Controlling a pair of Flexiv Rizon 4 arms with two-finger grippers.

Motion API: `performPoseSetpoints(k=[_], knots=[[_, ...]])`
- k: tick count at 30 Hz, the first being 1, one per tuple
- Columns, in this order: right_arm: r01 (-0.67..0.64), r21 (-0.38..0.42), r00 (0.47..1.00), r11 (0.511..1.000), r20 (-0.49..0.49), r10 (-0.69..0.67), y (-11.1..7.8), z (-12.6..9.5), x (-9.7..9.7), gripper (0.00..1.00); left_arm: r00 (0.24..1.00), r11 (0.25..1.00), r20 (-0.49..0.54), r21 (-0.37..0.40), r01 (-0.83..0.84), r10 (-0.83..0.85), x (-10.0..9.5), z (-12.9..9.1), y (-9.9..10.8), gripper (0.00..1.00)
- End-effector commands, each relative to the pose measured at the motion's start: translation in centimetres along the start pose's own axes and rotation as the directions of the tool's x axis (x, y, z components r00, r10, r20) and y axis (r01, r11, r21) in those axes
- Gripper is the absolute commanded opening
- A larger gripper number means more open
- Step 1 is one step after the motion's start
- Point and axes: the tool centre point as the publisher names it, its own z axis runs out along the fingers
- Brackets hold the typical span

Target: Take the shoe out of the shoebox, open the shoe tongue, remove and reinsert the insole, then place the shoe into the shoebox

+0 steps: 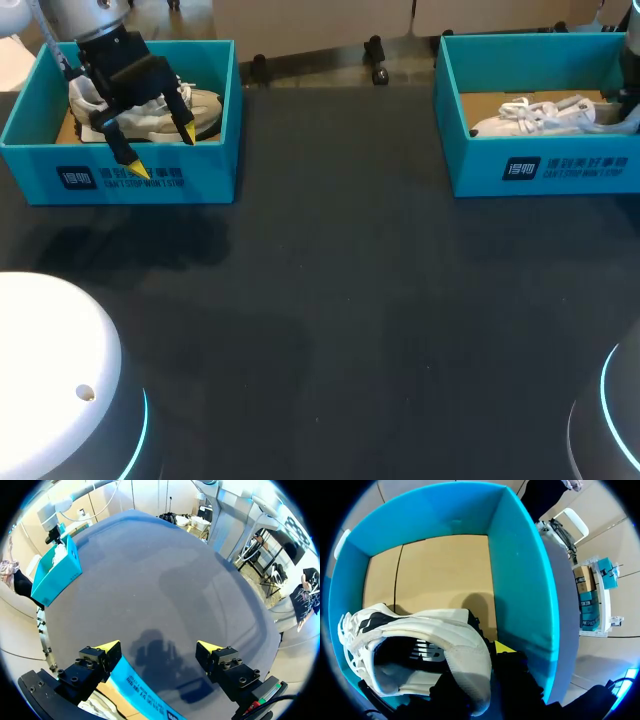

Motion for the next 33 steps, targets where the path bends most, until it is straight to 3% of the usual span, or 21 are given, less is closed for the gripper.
performPoseSetpoints(k=[1, 9, 31, 33], knots=[[0.004, 0.003, 1.000, 1.000, 0.005, -0.004, 0.5, 0.4, 0.3, 0.00, 1.000, 1.000, -0.001, -0.002, 0.000, 0.000, 0.1, -0.1, 0.0, 1.00], [-0.001, 0.026, 1.000, 1.000, -0.002, 0.001, 0.8, 2.0, 0.2, 0.00, 1.000, 1.000, -0.001, -0.002, 0.000, 0.000, 0.1, -0.1, 0.0, 1.00], [-0.014, 0.066, 1.000, 0.998, 0.021, 0.012, 1.5, 3.5, 0.3, 0.00, 1.000, 1.000, -0.001, -0.002, 0.000, 0.000, 0.1, -0.1, 0.0, 1.00], [-0.014, 0.065, 1.000, 0.998, 0.019, 0.013, 1.4, 3.2, 0.4, 0.14, 1.000, 1.000, -0.001, -0.002, 0.000, 0.000, 0.1, -0.1, 0.0, 1.00]])
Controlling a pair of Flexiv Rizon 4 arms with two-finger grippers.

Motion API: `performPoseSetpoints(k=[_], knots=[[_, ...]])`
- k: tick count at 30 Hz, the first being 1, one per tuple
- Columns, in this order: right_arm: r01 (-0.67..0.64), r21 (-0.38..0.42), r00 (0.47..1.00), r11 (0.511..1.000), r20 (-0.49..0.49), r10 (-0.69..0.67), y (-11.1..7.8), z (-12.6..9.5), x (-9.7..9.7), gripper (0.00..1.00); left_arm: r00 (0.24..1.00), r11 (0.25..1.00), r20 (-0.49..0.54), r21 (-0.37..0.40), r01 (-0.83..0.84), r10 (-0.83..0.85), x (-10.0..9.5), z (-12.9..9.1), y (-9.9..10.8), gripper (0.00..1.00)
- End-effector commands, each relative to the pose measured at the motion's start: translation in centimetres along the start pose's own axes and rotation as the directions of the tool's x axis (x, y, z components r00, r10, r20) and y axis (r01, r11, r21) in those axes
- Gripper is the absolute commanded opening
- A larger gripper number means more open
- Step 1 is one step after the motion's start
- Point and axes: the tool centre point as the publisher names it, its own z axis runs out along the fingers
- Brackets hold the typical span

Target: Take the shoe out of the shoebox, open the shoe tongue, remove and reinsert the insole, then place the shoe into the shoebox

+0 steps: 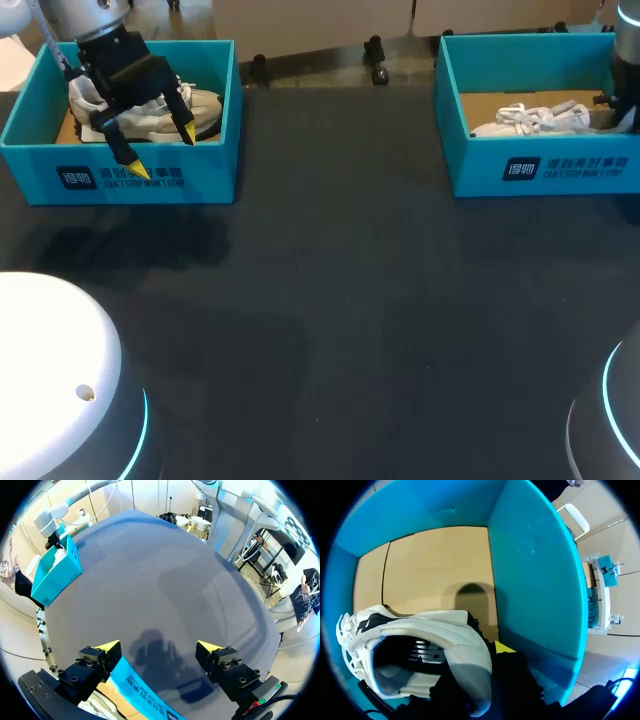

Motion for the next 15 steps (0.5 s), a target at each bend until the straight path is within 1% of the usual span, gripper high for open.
performPoseSetpoints(k=[1, 3, 4, 5, 7, 8, 11, 14, 15], knots=[[0.000, 0.002, 1.000, 1.000, -0.002, 0.000, 0.3, 0.1, 0.1, 0.25, 1.000, 1.000, -0.001, -0.002, 0.000, 0.000, 0.1, -0.1, 0.0, 1.00], [-0.001, -0.002, 1.000, 1.000, -0.003, 0.001, 0.3, -0.2, 0.0, 0.41, 1.000, 1.000, -0.001, -0.002, 0.000, 0.000, 0.1, -0.1, 0.0, 1.00], [-0.003, -0.004, 1.000, 1.000, -0.005, 0.003, 0.2, -0.3, -0.1, 0.46, 1.000, 1.000, -0.001, -0.002, 0.000, 0.000, 0.1, -0.1, 0.0, 1.00], [-0.007, -0.008, 1.000, 1.000, -0.011, 0.007, 0.2, -0.4, -0.2, 0.49, 1.000, 1.000, -0.001, -0.002, 0.000, 0.000, 0.1, -0.1, 0.0, 1.00], [-0.011, -0.007, 1.000, 1.000, -0.011, 0.010, 0.1, -0.6, -0.3, 0.70, 1.000, 1.000, -0.001, -0.002, 0.000, 0.000, 0.1, -0.1, 0.0, 1.00], [-0.012, -0.007, 1.000, 1.000, -0.011, 0.012, 0.0, -0.7, -0.4, 0.76, 1.000, 1.000, -0.001, -0.002, 0.000, 0.000, 0.1, -0.1, 0.0, 1.00], [-0.021, -0.006, 1.000, 1.000, -0.014, 0.020, -0.2, -1.2, -0.4, 0.82, 1.000, 1.000, -0.001, -0.002, 0.000, 0.000, 0.1, -0.1, 0.0, 1.00], [-0.025, -0.012, 0.999, 1.000, -0.024, 0.025, -0.4, -2.2, -0.5, 1.00, 1.000, 1.000, -0.001, -0.002, 0.000, 0.000, 0.1, -0.1, 0.0, 1.00], [-0.025, -0.015, 0.999, 1.000, -0.030, 0.025, -0.4, -2.5, -0.4, 1.00, 1.000, 1.000, -0.001, -0.002, 0.000, 0.000, 0.1, -0.1, 0.0, 1.00]])
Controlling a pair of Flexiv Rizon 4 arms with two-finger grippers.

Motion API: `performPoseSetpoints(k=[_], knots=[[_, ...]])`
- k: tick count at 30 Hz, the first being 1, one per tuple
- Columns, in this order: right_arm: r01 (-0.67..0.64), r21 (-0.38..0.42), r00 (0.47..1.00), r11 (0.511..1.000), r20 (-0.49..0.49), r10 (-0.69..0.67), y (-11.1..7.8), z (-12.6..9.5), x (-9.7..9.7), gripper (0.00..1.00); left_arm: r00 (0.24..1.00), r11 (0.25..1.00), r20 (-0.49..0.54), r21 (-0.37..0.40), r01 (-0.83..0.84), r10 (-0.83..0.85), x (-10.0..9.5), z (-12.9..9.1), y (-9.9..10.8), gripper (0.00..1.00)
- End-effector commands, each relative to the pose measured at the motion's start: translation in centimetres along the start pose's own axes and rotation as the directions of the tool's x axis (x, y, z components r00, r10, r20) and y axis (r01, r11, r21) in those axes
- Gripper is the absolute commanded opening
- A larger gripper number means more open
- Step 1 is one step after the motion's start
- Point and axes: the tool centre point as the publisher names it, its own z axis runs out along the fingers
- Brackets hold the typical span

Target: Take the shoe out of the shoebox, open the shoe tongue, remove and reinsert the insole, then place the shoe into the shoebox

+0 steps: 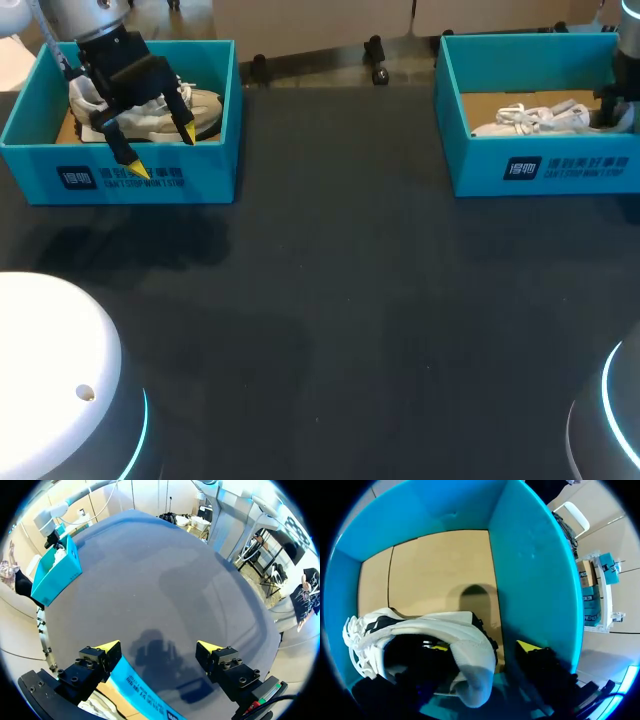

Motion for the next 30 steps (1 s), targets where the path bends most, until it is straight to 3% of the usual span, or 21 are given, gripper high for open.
performPoseSetpoints(k=[1, 16, 22, 30], knots=[[-0.002, -0.011, 1.000, 1.000, -0.006, 0.002, -0.6, -1.7, -0.6, 1.00, 1.000, 1.000, -0.001, -0.002, 0.000, 0.000, 0.1, -0.1, 0.0, 1.00], [-0.023, -0.017, 0.997, 1.000, -0.068, 0.021, -2.0, -8.4, -0.6, 1.00, 1.000, 1.000, -0.001, -0.002, 0.000, 0.000, 0.1, -0.1, 0.0, 1.00], [-0.017, -0.004, 0.991, 1.000, -0.135, 0.017, -3.8, -11.9, 0.7, 1.00, 1.000, 1.000, -0.001, -0.002, 0.000, 0.000, 0.1, -0.1, 0.0, 1.00], [-0.028, -0.003, 0.988, 1.000, -0.155, 0.027, -7.0, -15.6, 2.7, 1.00, 1.000, 1.000, -0.001, -0.002, 0.000, 0.000, 0.1, -0.1, 0.0, 1.00]])
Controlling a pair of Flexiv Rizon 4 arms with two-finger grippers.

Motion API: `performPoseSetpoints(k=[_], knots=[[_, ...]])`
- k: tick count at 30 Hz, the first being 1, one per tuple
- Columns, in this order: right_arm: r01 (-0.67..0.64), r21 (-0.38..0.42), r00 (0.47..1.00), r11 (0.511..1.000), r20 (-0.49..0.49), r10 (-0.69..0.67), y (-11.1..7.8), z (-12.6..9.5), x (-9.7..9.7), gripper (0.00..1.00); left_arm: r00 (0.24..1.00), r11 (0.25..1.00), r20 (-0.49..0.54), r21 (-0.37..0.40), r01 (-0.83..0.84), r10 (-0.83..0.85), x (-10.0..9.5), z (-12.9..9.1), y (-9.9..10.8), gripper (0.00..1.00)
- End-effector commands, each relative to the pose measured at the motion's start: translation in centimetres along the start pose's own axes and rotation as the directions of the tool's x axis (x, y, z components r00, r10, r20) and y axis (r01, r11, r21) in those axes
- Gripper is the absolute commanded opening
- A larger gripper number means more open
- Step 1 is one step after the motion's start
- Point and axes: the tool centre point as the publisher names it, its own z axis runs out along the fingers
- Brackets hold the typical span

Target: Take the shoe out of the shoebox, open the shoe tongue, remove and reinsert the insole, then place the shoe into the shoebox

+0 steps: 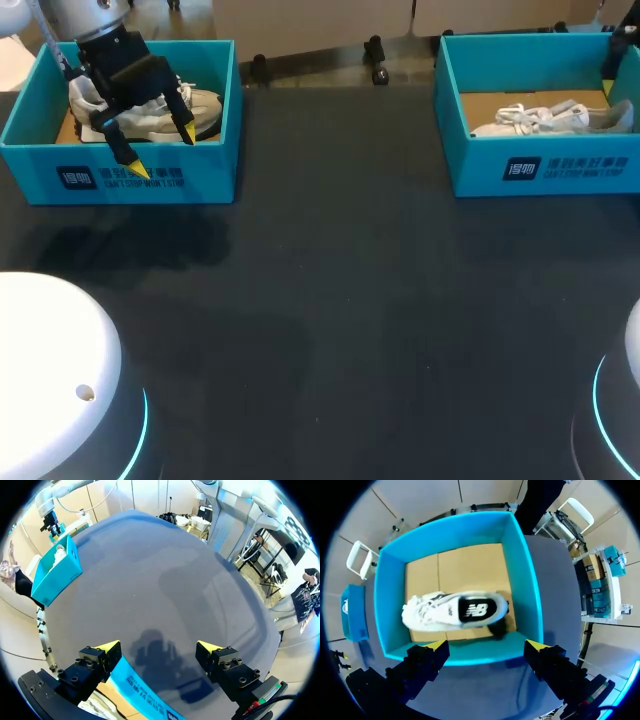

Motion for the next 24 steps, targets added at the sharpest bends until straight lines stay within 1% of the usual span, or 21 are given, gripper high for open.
performPoseSetpoints(k=[1, 6, 11, 17, 24], knots=[[-0.006, -0.030, 1.000, 1.000, 0.014, 0.006, -3.0, -2.0, 1.1, 1.00, 1.000, 1.000, -0.001, -0.002, 0.000, 0.000, 0.1, -0.1, 0.0, 1.00], [-0.019, -0.030, 1.000, 0.999, 0.005, 0.020, -5.1, -3.7, 2.4, 1.00, 1.000, 1.000, -0.001, -0.002, 0.000, 0.000, 0.1, -0.1, 0.0, 1.00], [-0.032, -0.039, 0.999, 0.999, 0.010, 0.032, -6.8, -4.8, 2.9, 1.00, 1.000, 1.000, -0.001, -0.002, 0.000, 0.000, 0.1, -0.1, 0.0, 1.00], [-0.045, -0.040, 0.999, 0.998, -0.002, 0.045, -7.7, -5.7, 3.1, 1.00, 1.000, 1.000, -0.001, -0.002, 0.000, 0.000, 0.1, -0.1, 0.0, 1.00], [-0.045, -0.040, 0.999, 0.998, -0.002, 0.045, -7.7, -5.7, 3.1, 1.00, 1.000, 1.000, -0.001, -0.002, 0.000, 0.000, 0.1, -0.1, 0.0, 1.00]])
